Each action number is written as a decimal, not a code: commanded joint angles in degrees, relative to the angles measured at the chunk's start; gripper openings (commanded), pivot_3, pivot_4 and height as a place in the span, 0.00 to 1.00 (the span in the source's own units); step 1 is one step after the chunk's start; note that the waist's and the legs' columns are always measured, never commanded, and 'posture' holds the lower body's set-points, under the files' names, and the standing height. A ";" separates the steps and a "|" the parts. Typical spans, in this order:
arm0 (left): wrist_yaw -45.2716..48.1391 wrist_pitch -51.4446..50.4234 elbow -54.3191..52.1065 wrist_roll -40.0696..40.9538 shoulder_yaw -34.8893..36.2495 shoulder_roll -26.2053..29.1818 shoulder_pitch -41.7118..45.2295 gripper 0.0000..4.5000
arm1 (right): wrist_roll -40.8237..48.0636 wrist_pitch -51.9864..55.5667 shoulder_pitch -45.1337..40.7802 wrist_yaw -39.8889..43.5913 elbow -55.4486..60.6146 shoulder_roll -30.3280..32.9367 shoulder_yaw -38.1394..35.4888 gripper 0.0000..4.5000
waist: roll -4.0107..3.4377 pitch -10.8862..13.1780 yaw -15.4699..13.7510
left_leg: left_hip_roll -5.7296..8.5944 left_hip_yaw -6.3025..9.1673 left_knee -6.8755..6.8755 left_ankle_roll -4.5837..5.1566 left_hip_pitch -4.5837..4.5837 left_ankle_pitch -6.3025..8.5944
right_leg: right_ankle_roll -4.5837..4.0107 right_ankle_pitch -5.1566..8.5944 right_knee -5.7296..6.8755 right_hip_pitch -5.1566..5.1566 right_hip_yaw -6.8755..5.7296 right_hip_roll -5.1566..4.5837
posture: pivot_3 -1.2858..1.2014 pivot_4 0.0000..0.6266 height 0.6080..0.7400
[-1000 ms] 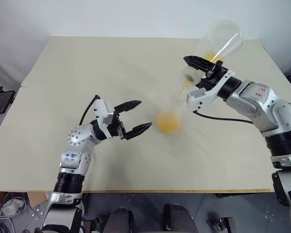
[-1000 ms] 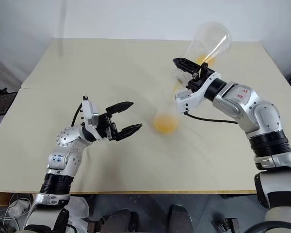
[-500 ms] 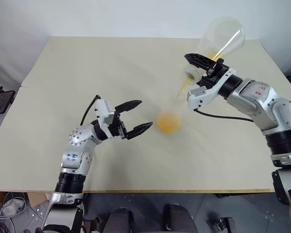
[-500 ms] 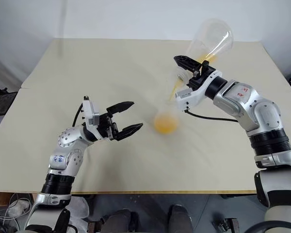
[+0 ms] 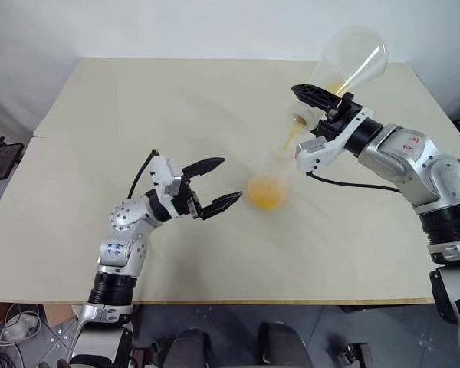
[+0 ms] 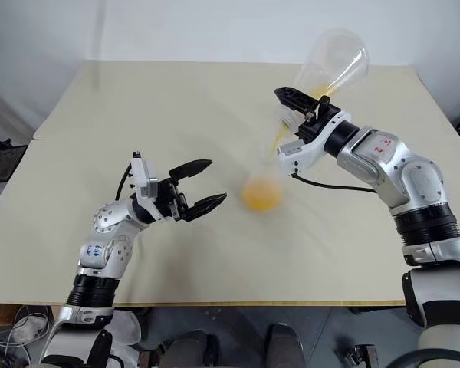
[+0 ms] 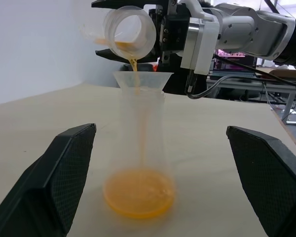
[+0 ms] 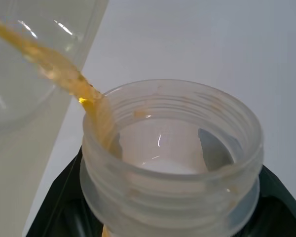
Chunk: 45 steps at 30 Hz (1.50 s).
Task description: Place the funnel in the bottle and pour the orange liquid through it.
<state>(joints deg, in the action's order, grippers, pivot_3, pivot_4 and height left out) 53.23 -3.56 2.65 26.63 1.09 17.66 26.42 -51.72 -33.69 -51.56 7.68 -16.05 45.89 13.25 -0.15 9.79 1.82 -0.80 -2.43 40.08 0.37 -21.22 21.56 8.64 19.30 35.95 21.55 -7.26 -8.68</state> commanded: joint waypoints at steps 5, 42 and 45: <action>-0.07 1.68 -0.82 -0.08 0.02 -0.58 0.21 1.00 | -0.56 0.17 -2.17 -1.77 1.19 1.30 -0.63 0.55 | 0.00 0.00 0.00 | 0.00 0.00 0.00 0.00 0.00 0.00 | 0.00 0.00 0.00 0.00 0.00 0.00 | 0.52 0.24 1.00; -0.66 1.80 -1.08 -0.15 0.00 -0.83 -0.03 1.00 | -2.90 -0.74 -2.59 -6.35 2.31 2.42 0.82 0.55 | 0.00 0.00 0.01 | 0.00 0.00 0.00 0.00 0.00 0.00 | 0.00 0.00 0.00 0.00 0.00 0.00 | 0.52 0.24 1.00; -0.72 1.77 -1.18 -0.18 -0.02 -0.81 -0.09 1.00 | -2.57 -1.12 -2.37 -6.34 2.74 2.46 0.76 0.55 | 0.00 0.00 -0.01 | 0.00 0.00 0.00 0.00 0.00 0.00 | 0.00 0.00 0.00 0.00 0.00 0.00 | 0.52 0.24 1.00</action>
<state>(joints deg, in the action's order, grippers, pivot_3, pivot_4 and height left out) 52.64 -2.54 2.98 26.55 1.09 16.88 26.41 -55.43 -34.14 -52.46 2.45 -15.89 47.02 15.38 -0.15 9.79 1.82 -0.81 -2.43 40.08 0.37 -21.23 21.56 8.64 19.30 35.95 21.55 -7.25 -8.68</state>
